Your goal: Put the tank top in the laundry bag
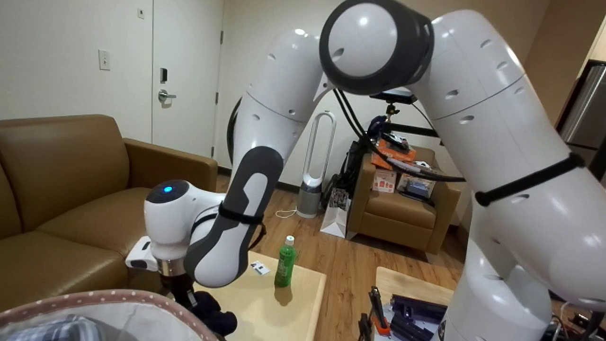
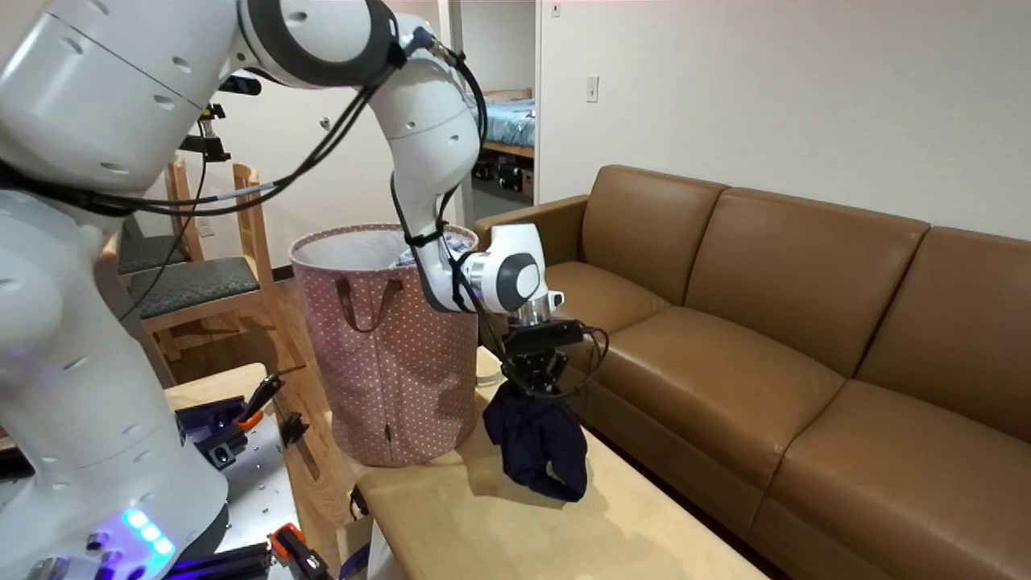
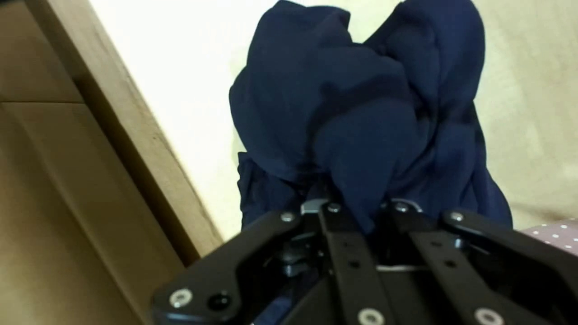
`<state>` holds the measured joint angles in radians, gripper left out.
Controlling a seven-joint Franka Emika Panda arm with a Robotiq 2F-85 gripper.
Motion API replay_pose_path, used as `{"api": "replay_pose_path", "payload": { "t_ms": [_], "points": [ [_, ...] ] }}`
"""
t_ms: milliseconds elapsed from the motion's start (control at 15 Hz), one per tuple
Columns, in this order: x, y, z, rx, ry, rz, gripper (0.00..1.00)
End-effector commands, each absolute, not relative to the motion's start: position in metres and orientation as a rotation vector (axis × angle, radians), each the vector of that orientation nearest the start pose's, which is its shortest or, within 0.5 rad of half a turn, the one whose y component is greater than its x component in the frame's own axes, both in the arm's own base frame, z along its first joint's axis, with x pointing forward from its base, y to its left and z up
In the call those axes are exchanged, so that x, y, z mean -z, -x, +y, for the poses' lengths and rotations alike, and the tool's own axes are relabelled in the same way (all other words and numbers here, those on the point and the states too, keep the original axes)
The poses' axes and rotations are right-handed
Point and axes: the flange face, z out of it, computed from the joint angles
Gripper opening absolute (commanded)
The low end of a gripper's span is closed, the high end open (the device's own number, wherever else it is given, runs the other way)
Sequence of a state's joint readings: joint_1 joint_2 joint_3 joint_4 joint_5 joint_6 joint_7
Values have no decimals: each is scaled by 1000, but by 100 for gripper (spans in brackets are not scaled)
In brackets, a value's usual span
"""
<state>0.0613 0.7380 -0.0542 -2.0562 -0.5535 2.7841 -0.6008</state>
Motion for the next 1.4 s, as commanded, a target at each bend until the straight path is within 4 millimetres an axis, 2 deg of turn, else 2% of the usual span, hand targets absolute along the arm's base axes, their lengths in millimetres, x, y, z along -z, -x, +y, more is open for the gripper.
{"api": "replay_pose_path", "payload": {
  "t_ms": [0,200,267,400,533,600,733,800,867,1067,1200,1267,1333],
  "points": [
    [-149,-542,48,-41,2966,-1876,6],
    [-202,-522,72,-23,3051,-1950,6],
    [-168,-547,66,-25,2997,-1946,15],
    [-195,-534,77,-16,3030,-1956,15],
    [-201,-528,77,-16,3033,-1956,15],
    [-200,-529,75,-39,3039,-1965,7],
    [-228,-527,78,5,3077,-1978,7],
    [-255,-522,85,65,3112,-2011,6],
    [-271,-520,91,89,3124,-2057,6],
    [-332,-506,121,194,3182,-2219,6],
    [-372,-487,144,261,3184,-2331,5],
    [-388,-476,153,276,3183,-2365,5],
    [-392,-474,157,288,3188,-2370,6]
  ]
}}
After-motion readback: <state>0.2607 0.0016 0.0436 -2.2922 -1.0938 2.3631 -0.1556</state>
